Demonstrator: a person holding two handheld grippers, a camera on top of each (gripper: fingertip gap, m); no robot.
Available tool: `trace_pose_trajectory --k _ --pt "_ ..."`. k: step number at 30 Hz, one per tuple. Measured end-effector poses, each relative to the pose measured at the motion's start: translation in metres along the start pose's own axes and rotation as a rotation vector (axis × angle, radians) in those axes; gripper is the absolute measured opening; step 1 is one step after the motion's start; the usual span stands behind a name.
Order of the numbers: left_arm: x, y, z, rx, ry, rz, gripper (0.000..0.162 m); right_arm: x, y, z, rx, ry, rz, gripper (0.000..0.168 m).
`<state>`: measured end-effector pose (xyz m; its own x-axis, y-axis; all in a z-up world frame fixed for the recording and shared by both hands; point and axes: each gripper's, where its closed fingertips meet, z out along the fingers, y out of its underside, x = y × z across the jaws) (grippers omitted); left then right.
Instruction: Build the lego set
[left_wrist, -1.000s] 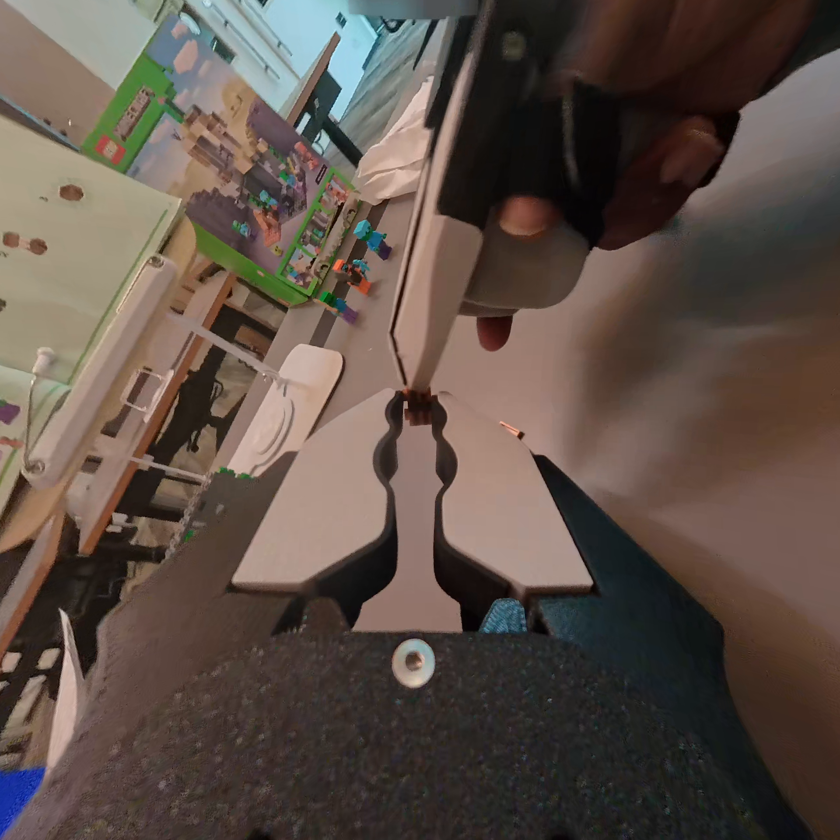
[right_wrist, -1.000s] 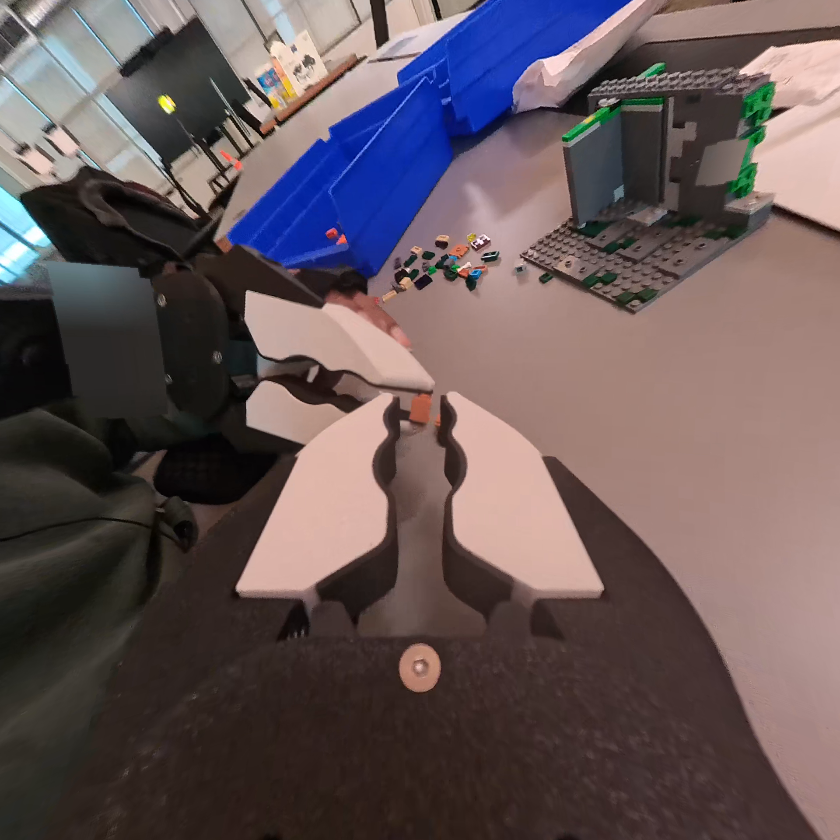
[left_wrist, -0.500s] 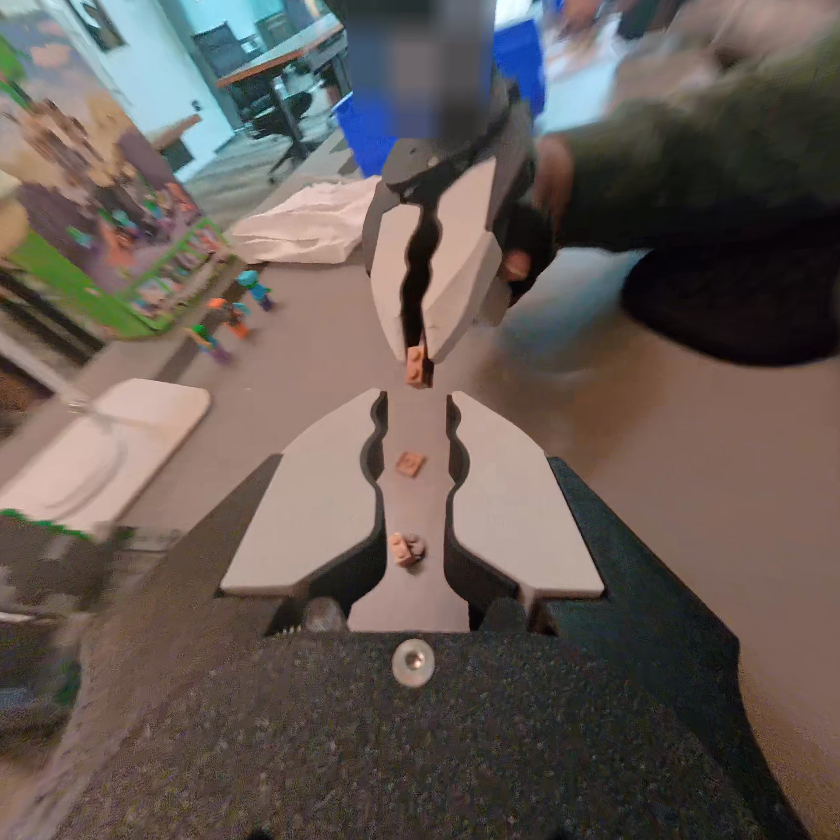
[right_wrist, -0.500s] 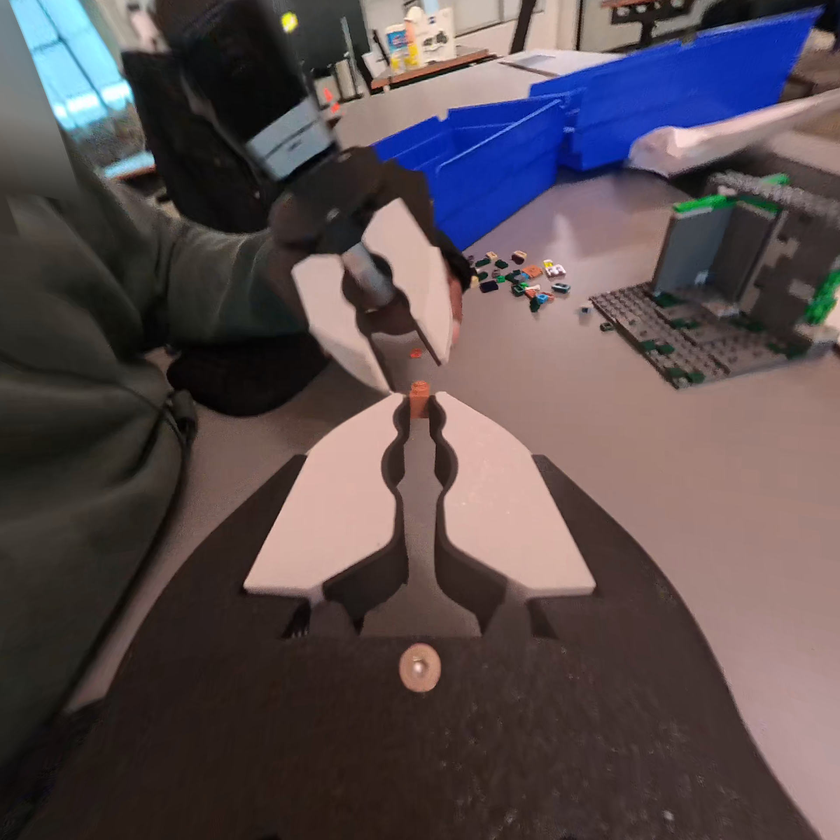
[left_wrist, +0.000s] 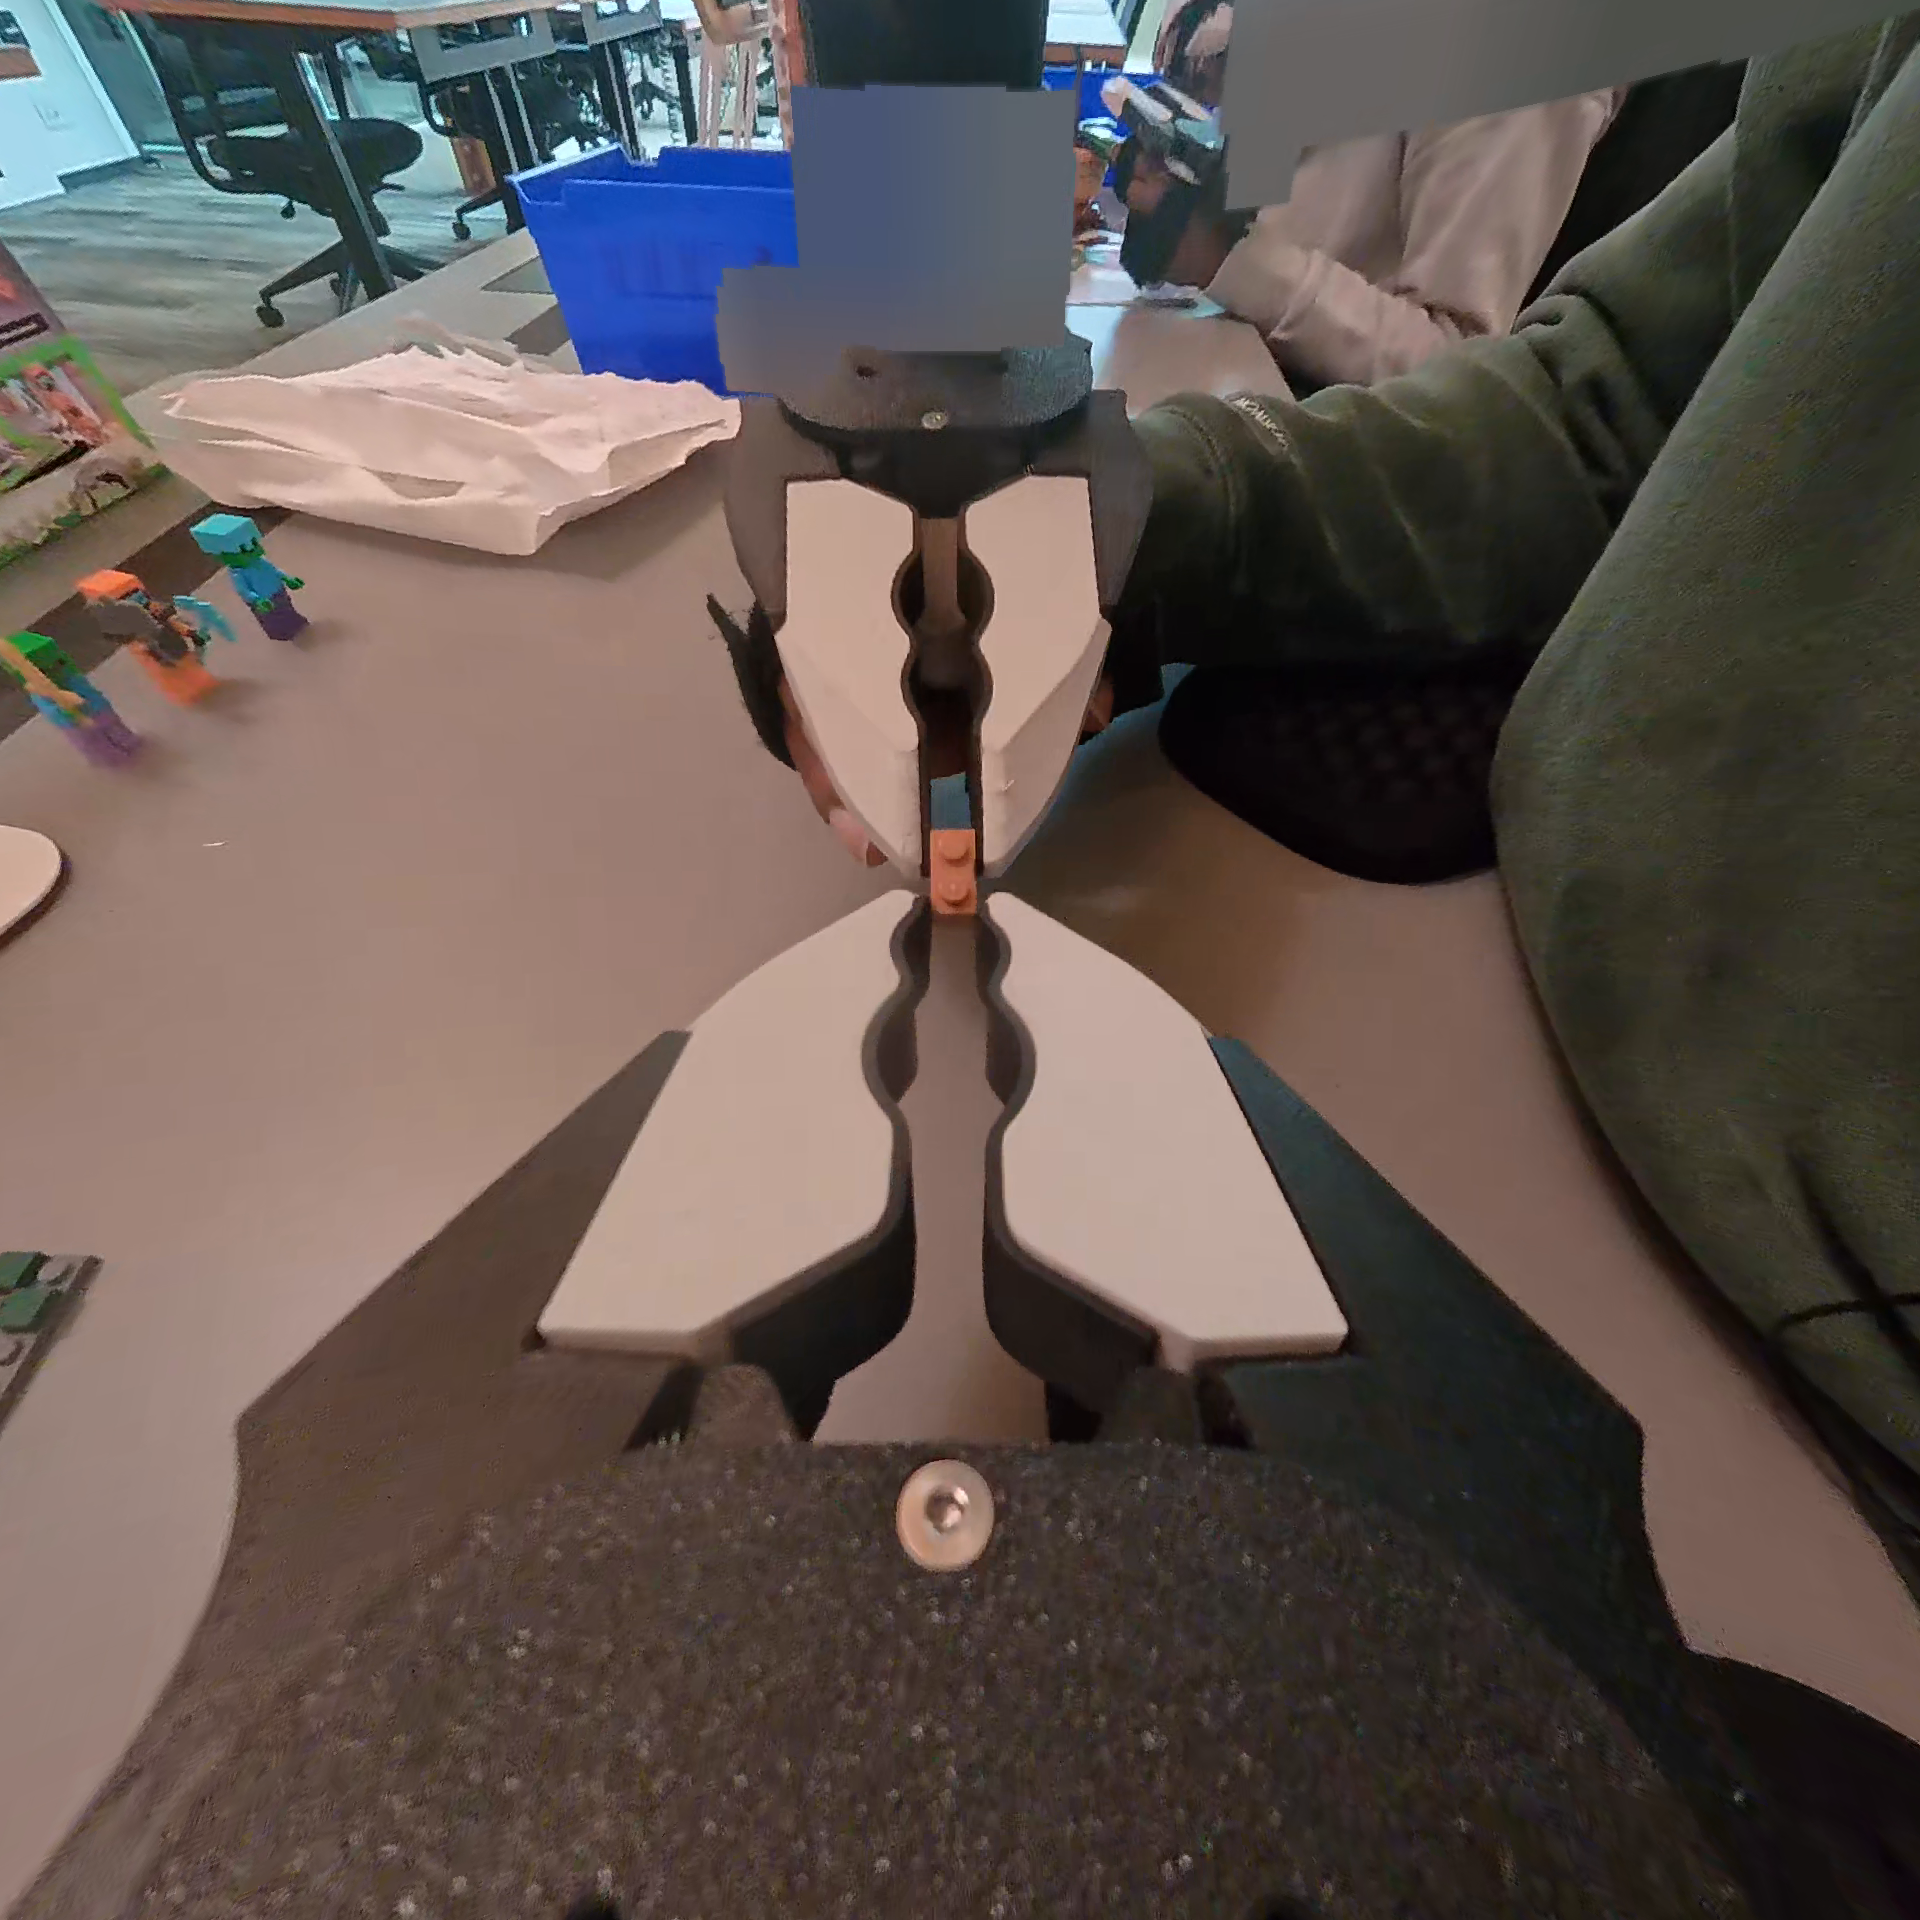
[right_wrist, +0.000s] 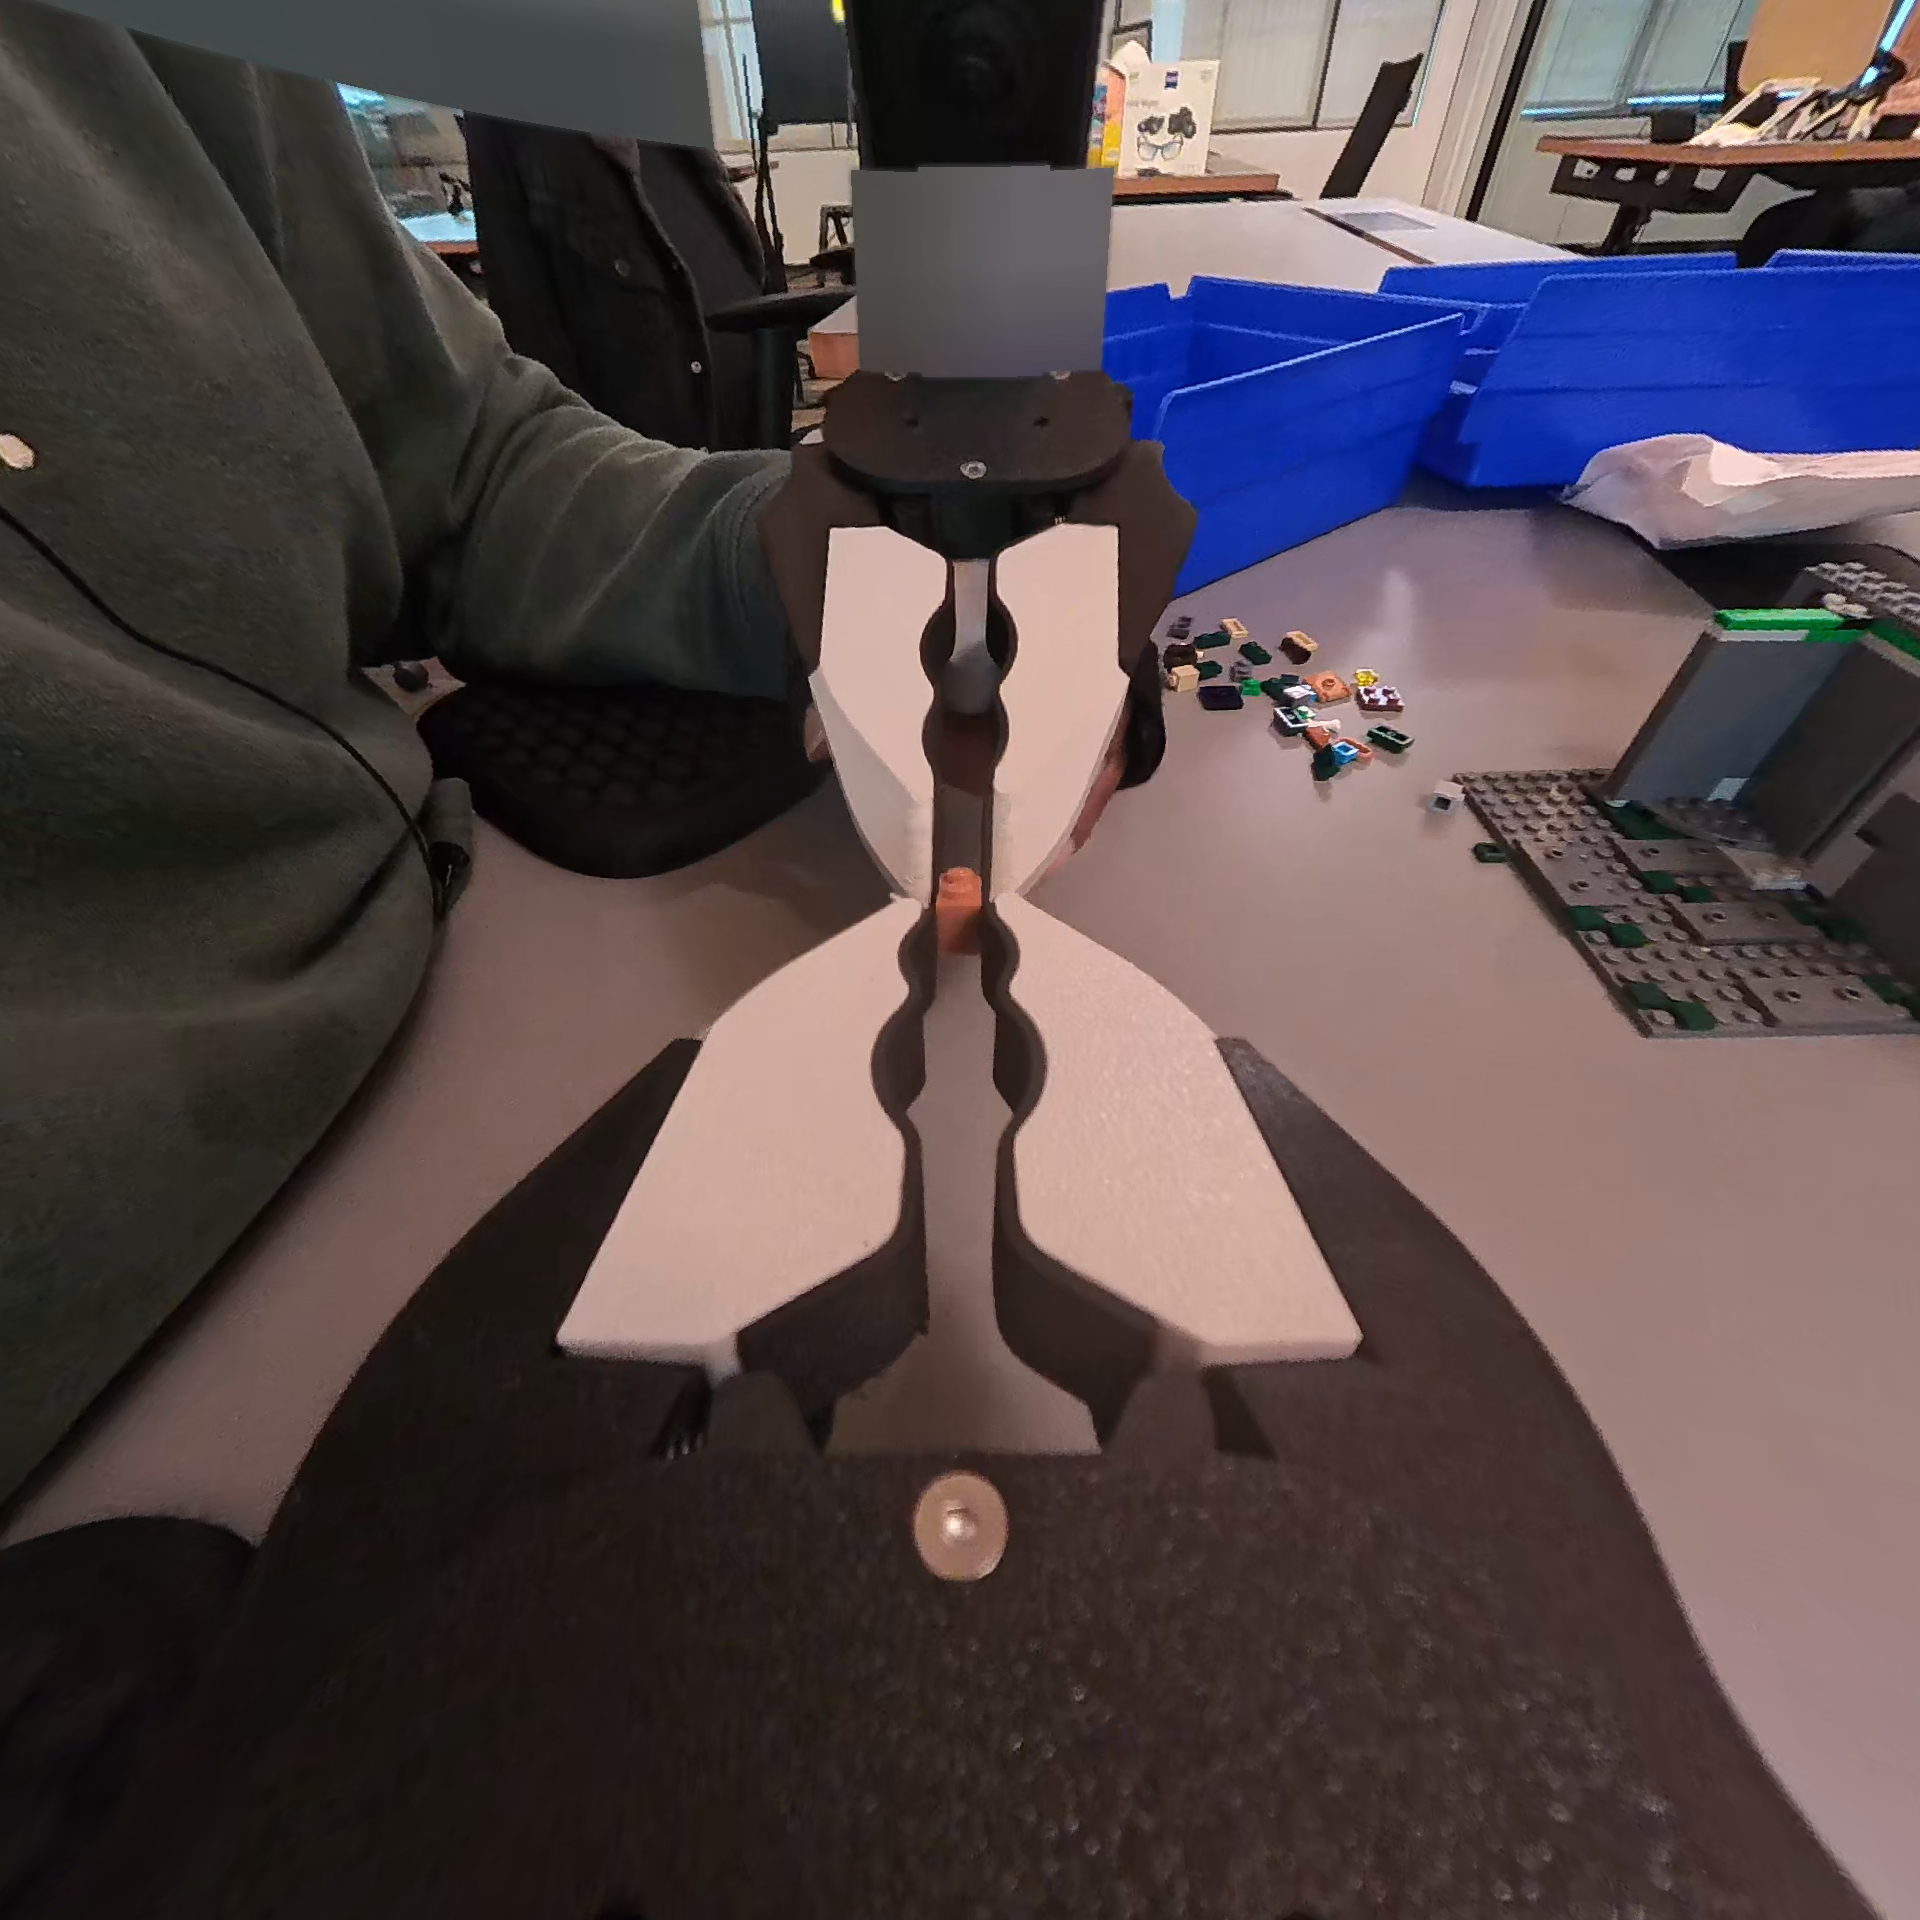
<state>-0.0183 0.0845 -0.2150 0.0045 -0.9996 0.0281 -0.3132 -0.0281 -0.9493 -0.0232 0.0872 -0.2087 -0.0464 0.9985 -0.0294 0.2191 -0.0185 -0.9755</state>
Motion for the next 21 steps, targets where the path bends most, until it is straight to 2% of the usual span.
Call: trace_pose_trajectory --k 4,7,11,21 --pt "-0.004 0.006 -0.004 -0.073 -0.034 0.019 0.008 0.005 0.006 0.002 -0.048 0.039 0.001 0.009" --pt "-0.021 0.021 -0.021 -0.192 -0.154 0.032 0.008 0.012 0.011 -0.001 -0.088 0.086 -0.002 0.009" --pt "-0.035 0.048 -0.036 -0.272 -0.264 -0.076 0.008 0.023 0.017 -0.002 -0.12 0.145 0.015 0.009" --pt "-0.042 0.069 -0.021 -0.36 -0.336 -0.126 0.008 0.031 0.033 0.007 -0.223 0.213 0.002 0.009"
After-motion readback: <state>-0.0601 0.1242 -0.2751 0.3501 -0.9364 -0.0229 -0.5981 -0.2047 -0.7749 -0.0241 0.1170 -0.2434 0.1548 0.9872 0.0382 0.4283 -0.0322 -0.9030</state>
